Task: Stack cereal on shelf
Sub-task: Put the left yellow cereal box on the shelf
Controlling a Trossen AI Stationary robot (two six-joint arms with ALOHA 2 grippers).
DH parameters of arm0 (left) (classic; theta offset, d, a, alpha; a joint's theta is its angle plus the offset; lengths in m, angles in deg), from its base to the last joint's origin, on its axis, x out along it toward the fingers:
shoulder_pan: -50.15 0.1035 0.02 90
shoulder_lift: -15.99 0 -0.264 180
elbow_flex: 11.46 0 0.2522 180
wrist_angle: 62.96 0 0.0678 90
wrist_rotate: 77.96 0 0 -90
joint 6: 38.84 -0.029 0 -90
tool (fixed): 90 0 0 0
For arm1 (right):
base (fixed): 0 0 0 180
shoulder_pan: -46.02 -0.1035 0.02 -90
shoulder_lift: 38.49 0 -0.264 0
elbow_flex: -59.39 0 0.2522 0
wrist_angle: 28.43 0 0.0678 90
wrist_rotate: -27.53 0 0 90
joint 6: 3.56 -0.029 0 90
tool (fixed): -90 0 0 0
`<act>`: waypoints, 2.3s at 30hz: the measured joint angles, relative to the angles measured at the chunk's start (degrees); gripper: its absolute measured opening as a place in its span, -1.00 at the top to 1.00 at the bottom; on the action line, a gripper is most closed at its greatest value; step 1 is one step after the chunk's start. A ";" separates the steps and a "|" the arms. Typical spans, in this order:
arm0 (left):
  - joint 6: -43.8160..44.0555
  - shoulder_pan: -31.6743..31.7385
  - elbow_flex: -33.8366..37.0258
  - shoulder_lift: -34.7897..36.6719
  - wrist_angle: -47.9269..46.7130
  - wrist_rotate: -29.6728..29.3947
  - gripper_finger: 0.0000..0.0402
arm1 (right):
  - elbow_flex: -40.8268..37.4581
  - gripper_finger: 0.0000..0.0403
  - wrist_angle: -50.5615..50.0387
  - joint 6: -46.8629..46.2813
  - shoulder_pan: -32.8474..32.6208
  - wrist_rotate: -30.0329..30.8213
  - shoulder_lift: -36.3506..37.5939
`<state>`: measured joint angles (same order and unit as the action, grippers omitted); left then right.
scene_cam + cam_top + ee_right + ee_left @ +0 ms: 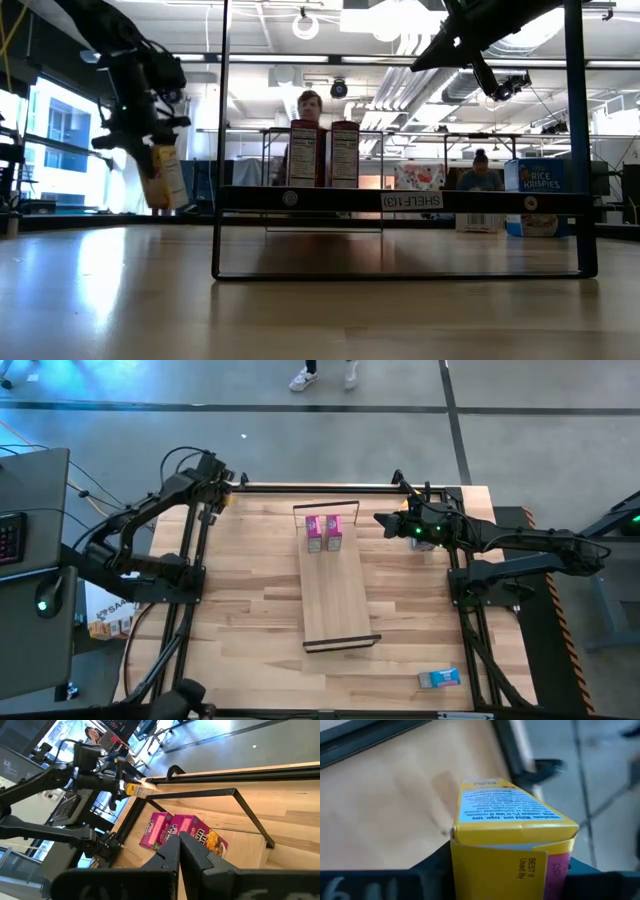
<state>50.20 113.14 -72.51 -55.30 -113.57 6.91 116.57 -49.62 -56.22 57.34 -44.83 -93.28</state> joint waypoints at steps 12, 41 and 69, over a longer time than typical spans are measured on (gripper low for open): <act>-24.04 -9.37 0.00 14.89 -5.56 14.01 0.16 | 0.00 1.00 0.01 0.00 0.01 0.01 0.00; -12.19 -65.46 -11.74 1.73 4.94 3.93 0.15 | -0.02 1.00 -0.06 -5.84 -0.01 1.95 0.00; -15.81 -67.42 -20.94 -14.79 -2.44 -2.28 0.15 | -0.02 1.00 -0.27 -6.88 -0.01 3.16 -0.02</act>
<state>34.39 45.72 -93.45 -70.09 -116.02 4.63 116.55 -49.89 -63.11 57.33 -41.67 -93.30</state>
